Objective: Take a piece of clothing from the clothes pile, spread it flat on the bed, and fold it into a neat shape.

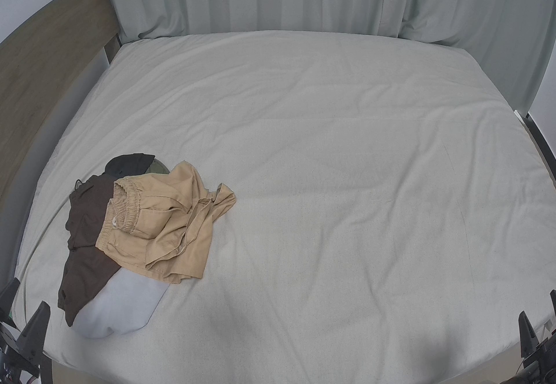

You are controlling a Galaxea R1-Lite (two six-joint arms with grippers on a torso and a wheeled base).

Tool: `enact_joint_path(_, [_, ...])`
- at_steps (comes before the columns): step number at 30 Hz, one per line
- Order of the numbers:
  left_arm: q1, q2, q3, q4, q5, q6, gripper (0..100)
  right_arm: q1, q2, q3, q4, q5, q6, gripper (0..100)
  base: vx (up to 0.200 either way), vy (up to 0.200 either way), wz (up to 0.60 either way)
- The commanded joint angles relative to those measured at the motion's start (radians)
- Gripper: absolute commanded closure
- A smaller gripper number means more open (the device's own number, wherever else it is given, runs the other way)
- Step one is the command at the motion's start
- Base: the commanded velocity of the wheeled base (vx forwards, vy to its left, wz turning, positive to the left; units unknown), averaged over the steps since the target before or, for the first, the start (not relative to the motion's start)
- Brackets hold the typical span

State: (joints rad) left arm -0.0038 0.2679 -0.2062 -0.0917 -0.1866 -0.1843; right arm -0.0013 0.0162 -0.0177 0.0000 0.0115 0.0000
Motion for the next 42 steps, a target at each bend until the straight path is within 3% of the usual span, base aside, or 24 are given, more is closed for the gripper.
enact_joint_path(1, [-0.001,0.051,-0.007,-0.003,-0.002,-0.006,0,0.0,-0.016,0.018,0.0,0.001,0.0,0,0.0,0.0,0.0])
enact_joint_path(9, [-0.001,0.165,-0.042,-0.017,-0.007,-0.047,0,0.0,-0.016,0.018,0.0,0.001,0.0,0,0.0,0.0,0.0])
enact_joint_path(23, [0.001,0.343,-0.061,-0.158,-0.008,-0.057,0,0.0,-0.016,0.018,0.0,0.001,0.0,0,0.0,0.0,0.0])
enact_joint_path(30, [0.001,0.455,-0.094,-0.186,-0.07,-0.098,0,0.0,-0.016,0.018,0.0,0.001,0.0,0,0.0,0.0,0.0])
enact_joint_path(42, [0.007,0.648,-0.108,-0.344,-0.09,-0.109,0,0.0,-0.016,0.018,0.0,0.001,0.0,0,0.0,0.0,0.0])
